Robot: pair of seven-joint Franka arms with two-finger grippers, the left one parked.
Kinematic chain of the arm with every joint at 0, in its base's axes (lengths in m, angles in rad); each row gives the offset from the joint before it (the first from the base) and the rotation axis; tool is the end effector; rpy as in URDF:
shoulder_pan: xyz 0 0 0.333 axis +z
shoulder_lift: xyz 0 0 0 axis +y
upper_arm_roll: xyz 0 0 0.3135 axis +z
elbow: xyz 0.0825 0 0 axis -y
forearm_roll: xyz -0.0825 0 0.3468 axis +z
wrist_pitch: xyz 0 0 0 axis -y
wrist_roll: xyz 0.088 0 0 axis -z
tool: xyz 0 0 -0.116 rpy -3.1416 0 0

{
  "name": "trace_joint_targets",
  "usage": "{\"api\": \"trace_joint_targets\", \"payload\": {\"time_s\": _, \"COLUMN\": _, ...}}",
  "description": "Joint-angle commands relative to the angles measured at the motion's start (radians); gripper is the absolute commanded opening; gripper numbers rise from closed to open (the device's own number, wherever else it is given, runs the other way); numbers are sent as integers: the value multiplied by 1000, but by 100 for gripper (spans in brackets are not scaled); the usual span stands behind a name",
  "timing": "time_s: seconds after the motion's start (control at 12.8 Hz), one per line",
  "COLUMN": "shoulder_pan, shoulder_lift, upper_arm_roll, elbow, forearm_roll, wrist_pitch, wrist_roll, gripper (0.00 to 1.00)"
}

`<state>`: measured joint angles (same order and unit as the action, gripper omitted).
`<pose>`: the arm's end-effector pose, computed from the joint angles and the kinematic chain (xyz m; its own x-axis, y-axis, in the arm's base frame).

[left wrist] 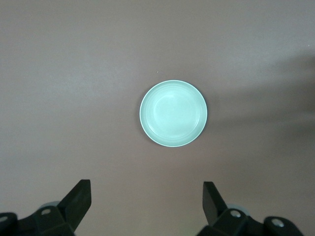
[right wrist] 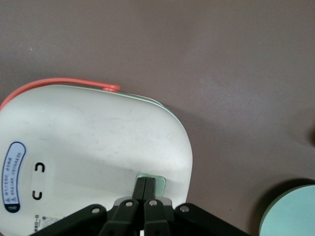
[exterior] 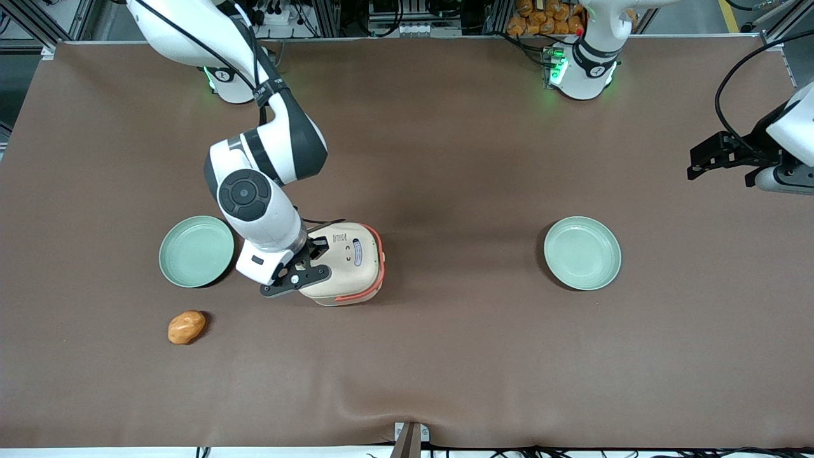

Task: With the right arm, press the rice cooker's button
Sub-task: 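Lower the right gripper and press down on the rice cooker button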

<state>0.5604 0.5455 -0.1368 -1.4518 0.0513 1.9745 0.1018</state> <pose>0.6008 0.2926 0.3744 0.9491 0.3146 -0.0151 0.3149 -0.9488 0.0257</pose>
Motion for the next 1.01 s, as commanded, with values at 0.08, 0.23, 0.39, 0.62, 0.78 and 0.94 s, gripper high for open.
{"api": "trace_joint_targets", "payload": {"time_s": 0.08, "shoulder_pan": -4, "shoulder_lift": -2, "upper_arm_roll": -7, "elbow": -19, "forearm_roll": 4, "wrist_pitch": -11, "wrist_roll": -13, "gripper": 0}}
{"api": "trace_joint_targets", "payload": {"time_s": 0.23, "shoulder_pan": -2, "shoulder_lift": -4, "upper_arm_roll": -7, "elbow": -19, "forearm_roll": 5, "wrist_pitch": -20, "wrist_roll": -13, "gripper": 0}}
{"api": "trace_joint_targets", "payload": {"time_s": 0.39, "shoulder_pan": -2, "shoulder_lift": -6, "upper_arm_roll": -7, "elbow": -19, "forearm_roll": 4, "wrist_pitch": -31, "wrist_roll": -10, "gripper": 0}}
{"api": "trace_joint_targets", "payload": {"time_s": 0.62, "shoulder_pan": -4, "shoulder_lift": -1, "upper_arm_roll": -7, "elbow": -19, "forearm_roll": 5, "wrist_pitch": -33, "wrist_roll": -1, "gripper": 0}}
{"api": "trace_joint_targets", "payload": {"time_s": 0.78, "shoulder_pan": -4, "shoulder_lift": 4, "upper_arm_roll": -9, "elbow": -42, "forearm_roll": 5, "wrist_pitch": -4, "wrist_roll": -1, "gripper": 0}}
{"api": "trace_joint_targets", "payload": {"time_s": 0.94, "shoulder_pan": -4, "shoulder_lift": 4, "upper_arm_roll": -9, "elbow": -79, "forearm_roll": 5, "wrist_pitch": 44, "wrist_roll": 1, "gripper": 0}}
